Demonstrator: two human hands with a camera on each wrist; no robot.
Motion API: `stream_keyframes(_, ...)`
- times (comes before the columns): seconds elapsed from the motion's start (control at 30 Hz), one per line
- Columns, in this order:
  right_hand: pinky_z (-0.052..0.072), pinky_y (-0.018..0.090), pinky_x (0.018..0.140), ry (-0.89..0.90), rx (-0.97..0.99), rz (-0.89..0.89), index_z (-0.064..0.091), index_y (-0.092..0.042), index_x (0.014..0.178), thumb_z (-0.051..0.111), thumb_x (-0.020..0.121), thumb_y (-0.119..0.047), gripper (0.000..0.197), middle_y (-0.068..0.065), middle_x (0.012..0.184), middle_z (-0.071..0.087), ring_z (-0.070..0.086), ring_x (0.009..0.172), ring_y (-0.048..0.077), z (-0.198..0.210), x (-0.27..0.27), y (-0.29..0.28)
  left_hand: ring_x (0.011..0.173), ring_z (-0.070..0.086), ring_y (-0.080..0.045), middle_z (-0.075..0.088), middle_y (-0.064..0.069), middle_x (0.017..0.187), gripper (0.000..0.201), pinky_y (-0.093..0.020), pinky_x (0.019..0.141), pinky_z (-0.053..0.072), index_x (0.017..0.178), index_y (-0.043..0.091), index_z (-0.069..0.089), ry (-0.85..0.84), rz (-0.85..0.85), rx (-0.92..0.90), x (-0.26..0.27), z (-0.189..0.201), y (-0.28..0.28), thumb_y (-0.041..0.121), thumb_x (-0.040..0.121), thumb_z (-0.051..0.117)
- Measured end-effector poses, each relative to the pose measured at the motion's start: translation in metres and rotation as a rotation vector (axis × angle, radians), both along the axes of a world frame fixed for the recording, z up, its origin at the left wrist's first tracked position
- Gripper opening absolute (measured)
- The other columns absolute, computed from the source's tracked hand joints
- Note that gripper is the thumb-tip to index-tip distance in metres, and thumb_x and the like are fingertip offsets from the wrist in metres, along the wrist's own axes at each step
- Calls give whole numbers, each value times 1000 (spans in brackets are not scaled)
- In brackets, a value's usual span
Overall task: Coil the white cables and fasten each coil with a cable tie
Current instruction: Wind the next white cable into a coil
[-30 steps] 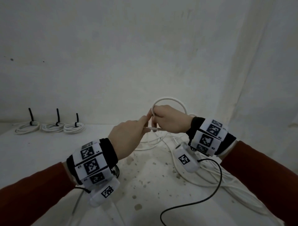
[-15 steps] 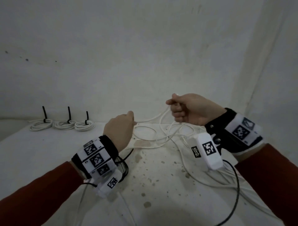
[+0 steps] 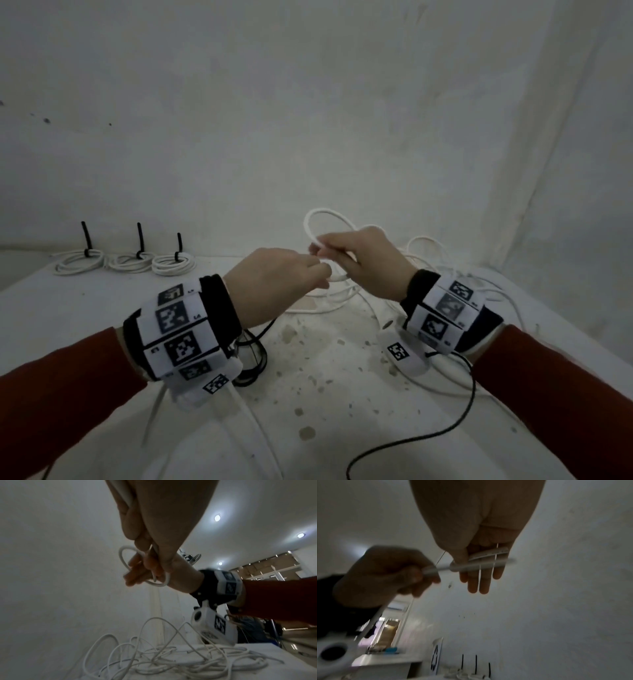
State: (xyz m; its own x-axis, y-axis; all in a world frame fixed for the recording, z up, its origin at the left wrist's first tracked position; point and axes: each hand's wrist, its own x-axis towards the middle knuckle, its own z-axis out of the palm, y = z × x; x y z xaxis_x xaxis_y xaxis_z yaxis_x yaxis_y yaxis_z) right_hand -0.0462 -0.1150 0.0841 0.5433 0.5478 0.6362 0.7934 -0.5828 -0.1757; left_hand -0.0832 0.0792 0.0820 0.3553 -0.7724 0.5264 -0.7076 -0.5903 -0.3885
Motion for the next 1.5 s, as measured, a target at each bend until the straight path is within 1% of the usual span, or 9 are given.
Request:
stream_keyframes(0.13,44,24,57,171,-106,80,69,-9,102,45,97,-29,31,-5,66,67,57,55,9,-2,-6,-4,62,60,-15,66,13,80,19,-23,38,40,102,29,59,8,-54,-41,-1,8,14,29,86,48)
stream_keyframes(0.43,15,22,43,811,490,332,56,-16,56,37,93,-38,47,-7,44,27,19,41,9,20,-28,-3,56,40,-8,49,7,61,24,-17,54,33,88,25,56,286,-102,-514,3,25,13,45,92,43)
stream_keyframes(0.6,8,28,44,1099,547,414,43,-23,46,39,90,-42,48,-11,40,20,8,37,10,37,-34,-12,47,37,-7,50,5,56,28,-12,49,30,83,17,55,589,-152,-645,-4,47,1,44,88,53)
stream_keyframes(0.7,14,25,42,1284,586,646,39,-25,54,52,90,-43,43,-9,42,16,10,37,13,42,-40,-21,41,31,-5,42,12,50,28,-15,41,28,80,16,56,856,-249,-707,-8,53,-4,40,93,49)
stream_keyframes(0.83,14,27,44,1483,743,1083,35,-19,69,37,101,-32,35,-6,44,12,8,38,13,50,-47,-34,44,18,-8,26,7,54,30,-15,38,17,78,12,48,1143,-360,-862,-15,54,-8,39,88,41)
stream_keyframes(1.0,9,26,43,1306,973,1195,37,-16,70,31,102,-26,34,-6,43,13,6,38,11,60,-66,-45,48,17,-9,26,5,59,33,-18,41,13,77,12,46,1210,-386,-903,-19,55,-11,41,90,36)
stream_keyframes(1.27,26,33,48,829,1624,1286,48,-4,68,29,100,-19,40,3,50,25,20,44,16,84,-61,-67,42,27,-6,37,6,58,29,-17,38,21,80,13,56,1085,-103,-991,-10,6,-14,21,101,38)
stream_keyframes(1.37,33,30,49,668,1662,1247,48,-6,70,25,103,-24,44,2,49,32,25,44,15,89,-51,-58,43,39,-6,44,9,55,25,-13,43,29,85,19,62,809,-6,-785,-19,-6,-13,22,99,41)
stream_keyframes(1.5,37,25,54,513,1453,844,51,-10,80,26,105,-26,38,-2,54,43,40,47,12,88,-34,-30,54,50,3,44,16,53,21,-10,55,36,100,16,64,473,1,-548,-39,-1,-21,26,98,45)
